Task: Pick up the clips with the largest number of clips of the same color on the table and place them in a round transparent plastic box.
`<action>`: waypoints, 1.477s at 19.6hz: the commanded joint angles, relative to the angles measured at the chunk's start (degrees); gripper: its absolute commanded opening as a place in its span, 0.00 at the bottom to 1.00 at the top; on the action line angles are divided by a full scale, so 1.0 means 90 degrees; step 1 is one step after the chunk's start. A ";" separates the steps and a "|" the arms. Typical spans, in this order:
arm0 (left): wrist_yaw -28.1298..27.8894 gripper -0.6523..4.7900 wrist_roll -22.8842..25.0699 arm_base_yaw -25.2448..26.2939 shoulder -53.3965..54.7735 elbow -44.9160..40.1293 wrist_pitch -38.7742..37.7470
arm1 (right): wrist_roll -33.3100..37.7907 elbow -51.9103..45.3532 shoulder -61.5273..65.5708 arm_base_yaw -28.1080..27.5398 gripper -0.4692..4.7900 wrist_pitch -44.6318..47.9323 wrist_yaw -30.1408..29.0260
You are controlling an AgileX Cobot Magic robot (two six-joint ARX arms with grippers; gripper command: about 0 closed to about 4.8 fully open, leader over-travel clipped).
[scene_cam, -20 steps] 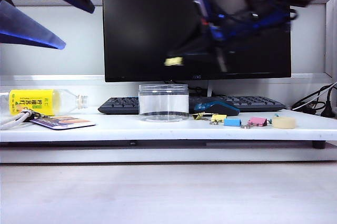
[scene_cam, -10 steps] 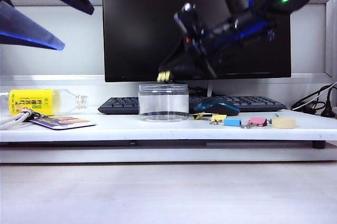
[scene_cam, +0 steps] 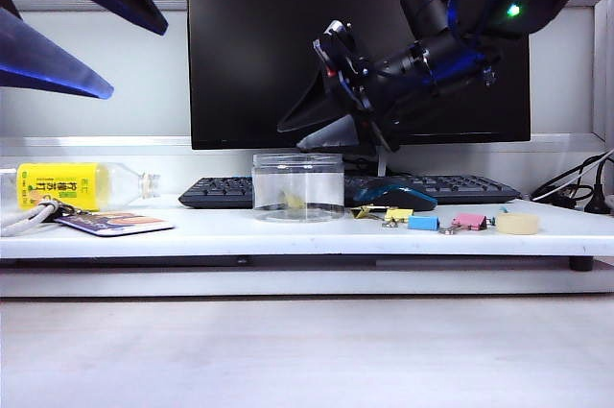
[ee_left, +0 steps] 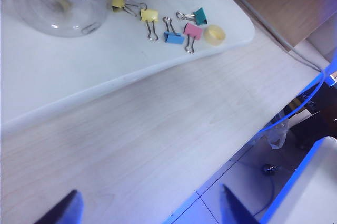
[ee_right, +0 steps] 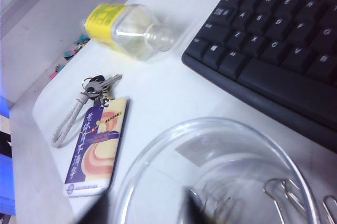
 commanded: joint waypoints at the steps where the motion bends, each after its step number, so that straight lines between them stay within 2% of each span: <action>1: 0.0029 0.75 0.0046 -0.0005 -0.0010 0.0027 0.0034 | -0.0024 0.0029 -0.0032 0.0000 0.41 0.0056 -0.0073; 3: 0.0032 0.75 0.0049 -0.0005 -0.0010 0.0027 -0.0029 | -0.0027 0.0172 -0.0044 -0.0022 0.41 -0.0109 -0.0359; 5: 0.0202 0.75 0.0063 -0.0005 -0.0010 0.0027 -0.0073 | -0.0066 0.0376 -0.0124 -0.0075 0.41 -0.0180 -0.0928; 7: 0.0374 0.75 0.0214 -0.0005 -0.0010 0.0027 -0.0097 | -0.0622 0.0619 -0.0355 -0.0112 0.41 -0.0704 -0.1010; 8: 0.0500 0.75 0.0325 -0.0005 -0.0010 0.0027 -0.0104 | -0.1219 0.0736 -0.0532 -0.0117 0.41 -0.1256 -0.0699; 10: 0.0646 0.75 0.0437 -0.0005 -0.0010 0.0027 -0.0100 | -0.2438 0.0928 -0.0894 -0.0117 0.41 -0.2443 0.0415; 12: 0.0714 0.75 0.0503 -0.0005 -0.0010 0.0027 -0.0073 | -0.3191 0.0957 -0.1141 -0.0117 0.41 -0.3327 0.1319; 13: 0.0772 0.75 0.0600 -0.0005 -0.0010 0.0027 -0.0070 | -0.3315 0.0957 -0.1166 -0.0119 0.41 -0.3636 0.1503; 15: 0.0775 0.75 0.0617 -0.0005 -0.0010 0.0027 -0.0075 | -0.3541 0.0935 -0.1117 -0.0129 0.41 -0.4182 0.1778; 20: 0.1020 0.75 0.0588 -0.0005 -0.0010 0.0027 -0.0151 | -0.3604 0.0894 -0.0767 -0.0119 0.41 -0.4432 0.2288; 25: 0.1069 0.75 0.0573 -0.0005 -0.0010 0.0027 -0.0328 | -0.3735 0.0872 -0.0432 -0.0117 0.42 -0.4583 0.2363; 27: 0.1071 0.75 0.0573 -0.0005 -0.0010 0.0027 -0.0328 | -0.3740 0.0869 -0.0364 -0.0119 0.52 -0.4585 0.2368; 29: 0.1069 0.75 0.0573 -0.0005 -0.0010 0.0027 -0.0328 | -0.3784 0.0869 -0.0335 -0.0117 0.55 -0.4571 0.2465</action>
